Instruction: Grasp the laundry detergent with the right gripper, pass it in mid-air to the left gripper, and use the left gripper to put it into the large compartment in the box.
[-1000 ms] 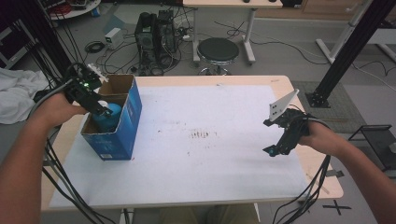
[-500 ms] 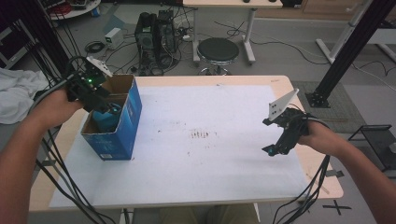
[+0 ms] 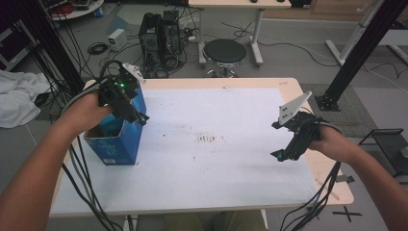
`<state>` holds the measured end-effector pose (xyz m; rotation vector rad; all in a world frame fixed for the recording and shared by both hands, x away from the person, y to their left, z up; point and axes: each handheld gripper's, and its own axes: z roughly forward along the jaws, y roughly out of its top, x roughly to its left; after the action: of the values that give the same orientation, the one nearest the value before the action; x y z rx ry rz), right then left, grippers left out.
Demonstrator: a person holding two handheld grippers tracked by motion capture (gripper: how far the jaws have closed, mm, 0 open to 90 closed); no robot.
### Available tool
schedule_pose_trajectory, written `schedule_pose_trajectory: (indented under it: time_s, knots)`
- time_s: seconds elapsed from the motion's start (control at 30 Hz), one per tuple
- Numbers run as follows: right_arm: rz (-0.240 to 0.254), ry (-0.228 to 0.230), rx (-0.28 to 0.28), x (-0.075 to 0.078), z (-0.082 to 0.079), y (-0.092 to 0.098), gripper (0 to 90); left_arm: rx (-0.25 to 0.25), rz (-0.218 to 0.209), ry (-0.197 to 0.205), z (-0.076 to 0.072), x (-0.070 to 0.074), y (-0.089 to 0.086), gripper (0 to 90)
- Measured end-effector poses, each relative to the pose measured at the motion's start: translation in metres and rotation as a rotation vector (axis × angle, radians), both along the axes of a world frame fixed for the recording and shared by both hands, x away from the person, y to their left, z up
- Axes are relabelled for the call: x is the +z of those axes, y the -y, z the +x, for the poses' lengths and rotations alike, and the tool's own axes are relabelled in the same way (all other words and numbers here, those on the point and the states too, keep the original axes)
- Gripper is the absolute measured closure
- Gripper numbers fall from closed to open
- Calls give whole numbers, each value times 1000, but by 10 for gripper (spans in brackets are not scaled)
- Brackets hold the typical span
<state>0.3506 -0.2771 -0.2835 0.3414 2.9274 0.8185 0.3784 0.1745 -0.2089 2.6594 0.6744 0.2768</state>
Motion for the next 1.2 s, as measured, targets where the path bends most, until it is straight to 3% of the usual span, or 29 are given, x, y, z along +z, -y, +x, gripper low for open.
schedule_pose_trajectory:
  time_s: [0.1,0.2,0.5,0.6,0.77,0.97,1.2]
  knots:
    - [-3,-3,-4,1,0,-1,8,-31,28,-5,4,-1,12,74]
    - [1,-2,-9,2,1,-2,8,-62,11,-3,7,-4,28,75]
    - [9,-14,-18,2,9,-4,8,-186,77,-25,25,-12,78,75]
    - [7,-18,-20,2,12,-5,8,-197,65,-17,31,-14,93,75]
    - [1,-29,-19,2,18,-8,8,-239,87,-6,43,-17,114,75]
    - [-7,-41,-29,1,22,-7,9,-266,89,-11,53,-18,123,75]
    - [-13,-47,-27,0,27,-11,8,-256,96,-24,60,-22,122,75]
